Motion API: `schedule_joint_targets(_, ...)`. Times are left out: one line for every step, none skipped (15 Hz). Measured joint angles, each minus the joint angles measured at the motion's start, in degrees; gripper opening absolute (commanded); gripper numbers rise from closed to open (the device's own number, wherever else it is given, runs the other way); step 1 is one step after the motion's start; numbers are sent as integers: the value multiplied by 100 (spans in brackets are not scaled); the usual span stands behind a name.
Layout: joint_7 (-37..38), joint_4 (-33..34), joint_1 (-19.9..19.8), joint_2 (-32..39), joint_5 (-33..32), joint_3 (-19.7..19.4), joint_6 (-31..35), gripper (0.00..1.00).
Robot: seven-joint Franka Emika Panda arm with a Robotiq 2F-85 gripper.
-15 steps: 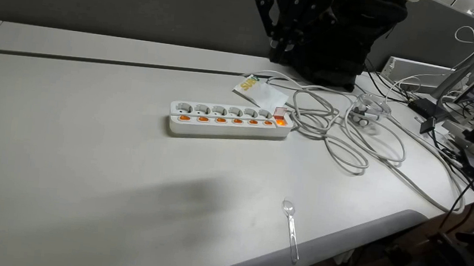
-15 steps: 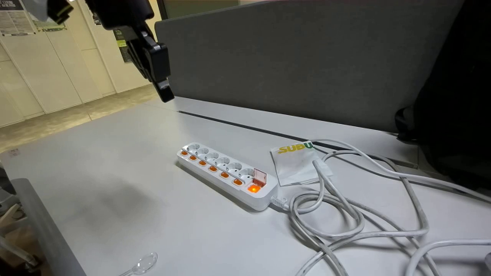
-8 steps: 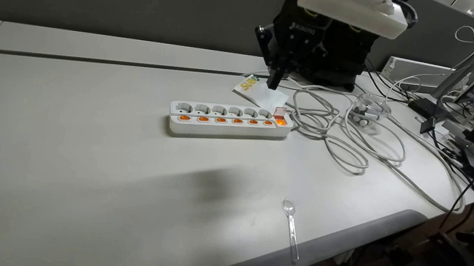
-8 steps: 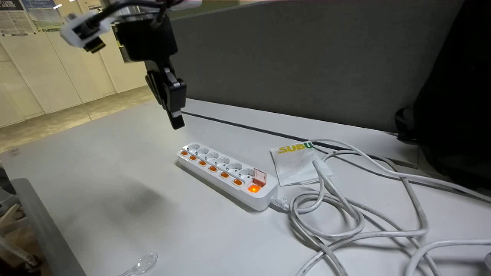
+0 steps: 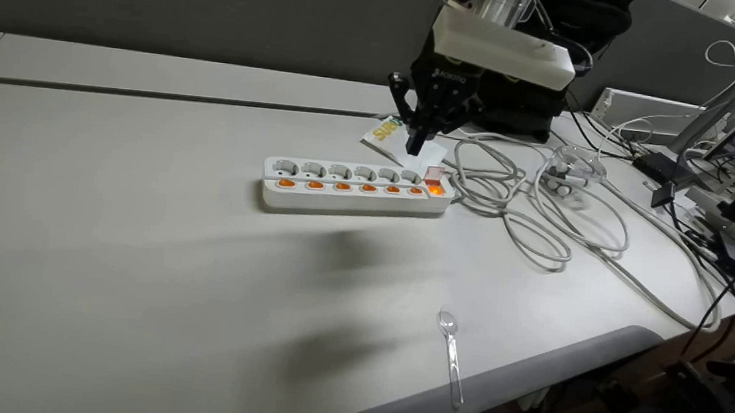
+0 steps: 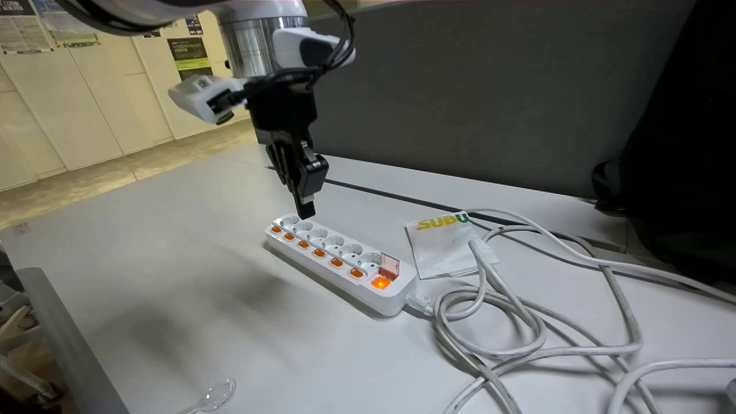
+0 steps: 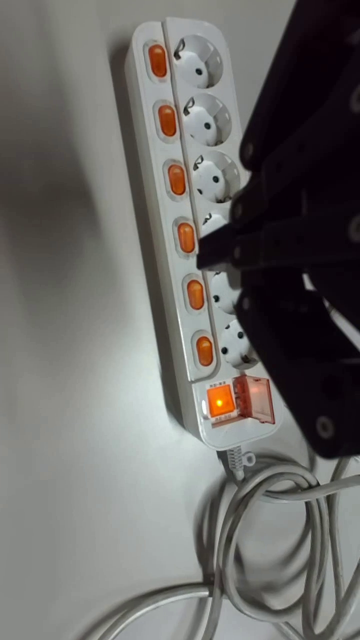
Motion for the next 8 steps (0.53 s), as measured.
schedule_joint_targets(-7,83,27,109,-8,-19,20,0)
schedule_joint_targets(-9,158,67,209,-18,-46,36,0)
schedule_joint_targets(-9,230,111,300,-20,-74,44,0)
schedule_joint_targets(-9,292,150,389,-20,-98,55,0)
schedule_joint_targets(-9,352,186,469,-20,-125,67,0)
schedule_joint_targets(-9,400,213,544,-20,-147,82,0)
schedule_joint_targets(-9,445,237,615,-20,-170,106,0)
schedule_joint_targets(-8,481,263,676,-20,-197,124,0)
